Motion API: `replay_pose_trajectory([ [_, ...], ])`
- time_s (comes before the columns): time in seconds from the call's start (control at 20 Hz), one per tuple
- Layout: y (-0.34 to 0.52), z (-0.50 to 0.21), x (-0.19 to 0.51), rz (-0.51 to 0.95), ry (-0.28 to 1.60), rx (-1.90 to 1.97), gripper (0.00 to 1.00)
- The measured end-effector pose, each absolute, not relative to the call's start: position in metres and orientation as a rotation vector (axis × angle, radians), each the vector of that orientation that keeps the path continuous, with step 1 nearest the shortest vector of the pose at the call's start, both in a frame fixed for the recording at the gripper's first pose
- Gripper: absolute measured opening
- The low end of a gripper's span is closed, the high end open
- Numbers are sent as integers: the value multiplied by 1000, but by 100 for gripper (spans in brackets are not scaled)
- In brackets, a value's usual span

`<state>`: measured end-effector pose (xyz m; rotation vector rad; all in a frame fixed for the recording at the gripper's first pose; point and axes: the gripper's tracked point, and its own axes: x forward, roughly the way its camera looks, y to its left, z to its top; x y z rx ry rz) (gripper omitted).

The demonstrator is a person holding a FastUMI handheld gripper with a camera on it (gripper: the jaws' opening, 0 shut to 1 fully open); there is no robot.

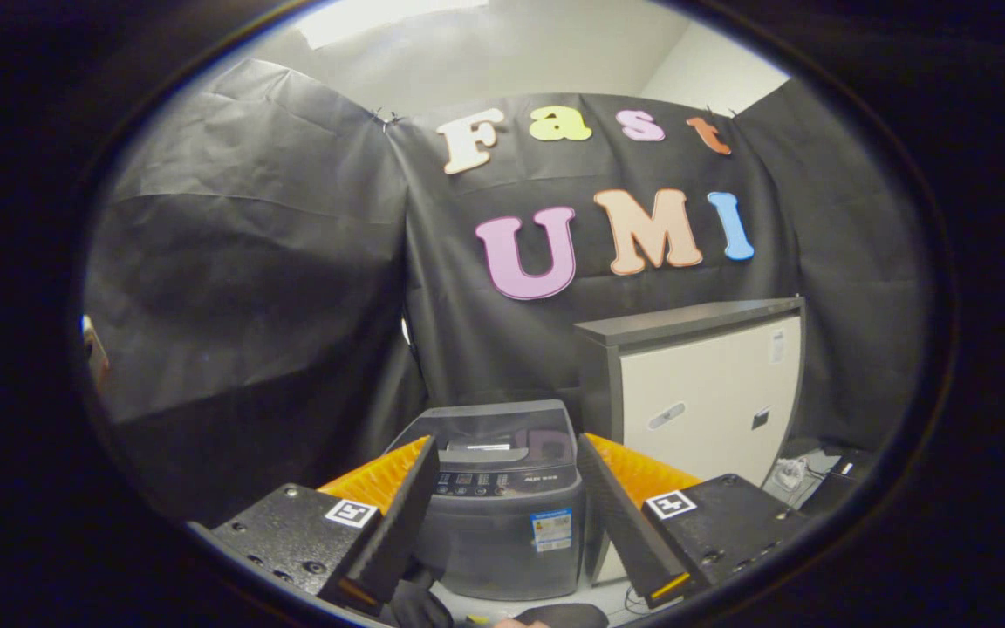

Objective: Put the clothes into the washing machine and then close the washing machine lid.

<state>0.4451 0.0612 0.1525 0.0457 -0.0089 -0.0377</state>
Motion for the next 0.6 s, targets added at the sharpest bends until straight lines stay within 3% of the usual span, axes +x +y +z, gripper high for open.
replay_pose_trajectory([
  [0.6, 67, 152, 403, -38, -22, 57, 97],
])
